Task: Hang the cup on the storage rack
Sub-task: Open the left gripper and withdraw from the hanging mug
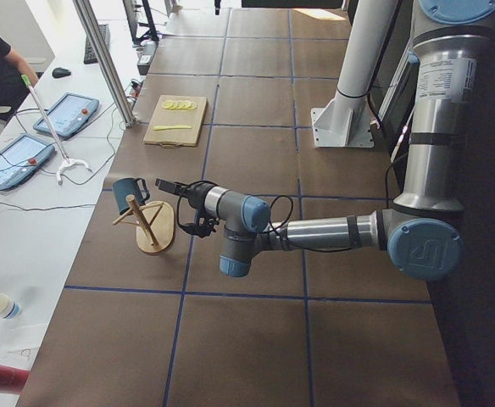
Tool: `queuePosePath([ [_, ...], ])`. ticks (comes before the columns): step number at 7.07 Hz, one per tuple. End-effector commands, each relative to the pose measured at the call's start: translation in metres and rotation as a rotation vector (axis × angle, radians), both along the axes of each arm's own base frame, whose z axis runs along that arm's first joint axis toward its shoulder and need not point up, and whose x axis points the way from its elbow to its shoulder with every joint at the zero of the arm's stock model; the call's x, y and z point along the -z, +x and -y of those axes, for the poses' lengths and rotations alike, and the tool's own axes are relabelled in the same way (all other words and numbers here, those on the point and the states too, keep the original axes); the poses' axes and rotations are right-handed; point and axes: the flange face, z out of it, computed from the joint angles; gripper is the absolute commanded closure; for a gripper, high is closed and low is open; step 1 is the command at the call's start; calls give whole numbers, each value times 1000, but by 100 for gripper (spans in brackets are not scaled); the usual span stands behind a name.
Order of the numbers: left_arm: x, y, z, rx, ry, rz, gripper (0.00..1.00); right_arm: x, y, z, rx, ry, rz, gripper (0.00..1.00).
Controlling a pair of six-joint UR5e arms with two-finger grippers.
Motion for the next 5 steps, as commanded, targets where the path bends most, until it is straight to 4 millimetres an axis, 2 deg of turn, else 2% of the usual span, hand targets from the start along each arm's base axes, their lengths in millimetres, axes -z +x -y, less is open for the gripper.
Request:
queuePosePath([
  [1,75,-69,3,-15,54,324,0,-8,0,-2,3,-16,-1,0],
  [2,97,-68,2,-46,126,546,0,-13,1,-3,2,-24,-3,0],
  [3,89,-69,5,-87,209,790,0,-20,2,-6,2,-35,-6,0],
  [5,24,-70,-23,-205,381,1171,0,-28,3,-8,1,-52,-11,0],
])
